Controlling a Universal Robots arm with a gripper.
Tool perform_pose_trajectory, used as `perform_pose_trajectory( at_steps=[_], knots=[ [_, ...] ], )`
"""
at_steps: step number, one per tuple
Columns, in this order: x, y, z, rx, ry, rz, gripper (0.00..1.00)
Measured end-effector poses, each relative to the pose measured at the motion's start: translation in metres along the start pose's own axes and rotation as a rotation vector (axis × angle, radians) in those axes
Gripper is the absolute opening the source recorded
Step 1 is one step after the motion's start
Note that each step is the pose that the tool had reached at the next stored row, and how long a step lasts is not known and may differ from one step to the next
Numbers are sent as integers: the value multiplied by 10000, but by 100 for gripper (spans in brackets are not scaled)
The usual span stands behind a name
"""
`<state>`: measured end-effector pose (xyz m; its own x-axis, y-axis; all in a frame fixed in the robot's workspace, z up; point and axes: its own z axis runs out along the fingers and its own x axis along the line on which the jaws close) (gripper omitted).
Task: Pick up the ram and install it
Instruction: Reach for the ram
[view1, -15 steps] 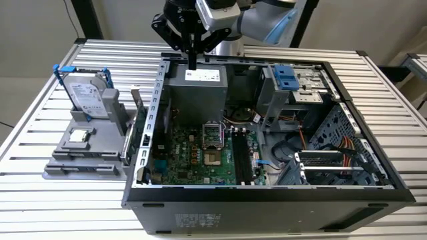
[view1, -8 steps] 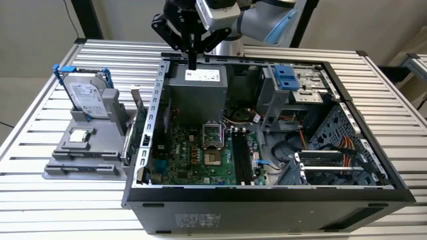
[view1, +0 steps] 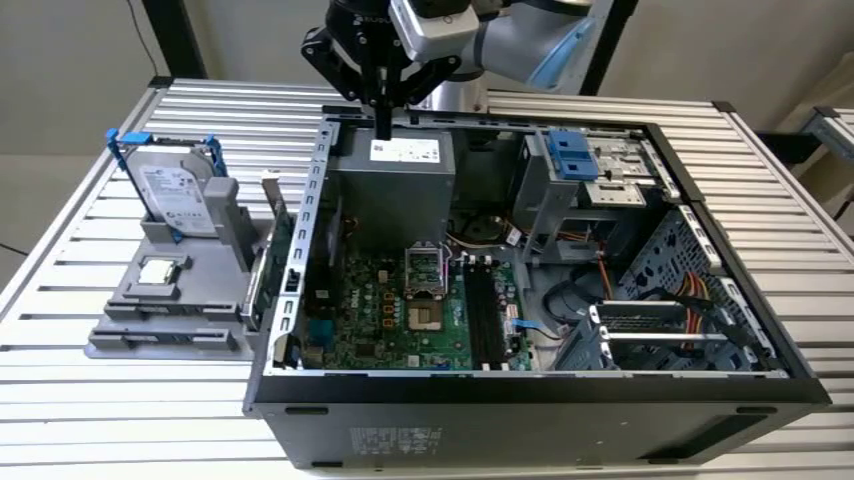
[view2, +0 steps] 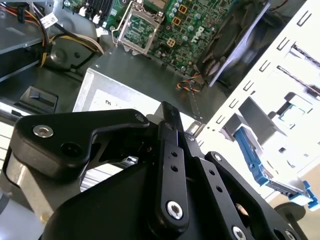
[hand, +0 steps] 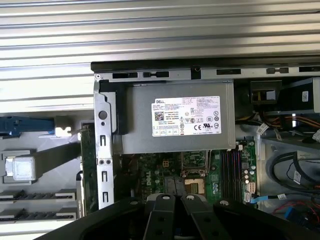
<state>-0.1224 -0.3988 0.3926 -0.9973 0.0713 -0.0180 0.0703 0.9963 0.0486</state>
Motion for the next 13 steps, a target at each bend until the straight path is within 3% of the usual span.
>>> perform_pose_trajectory(
  at_steps=[13],
  knots=[
    [54, -4, 4, 1, 14, 0, 0]
  ],
)
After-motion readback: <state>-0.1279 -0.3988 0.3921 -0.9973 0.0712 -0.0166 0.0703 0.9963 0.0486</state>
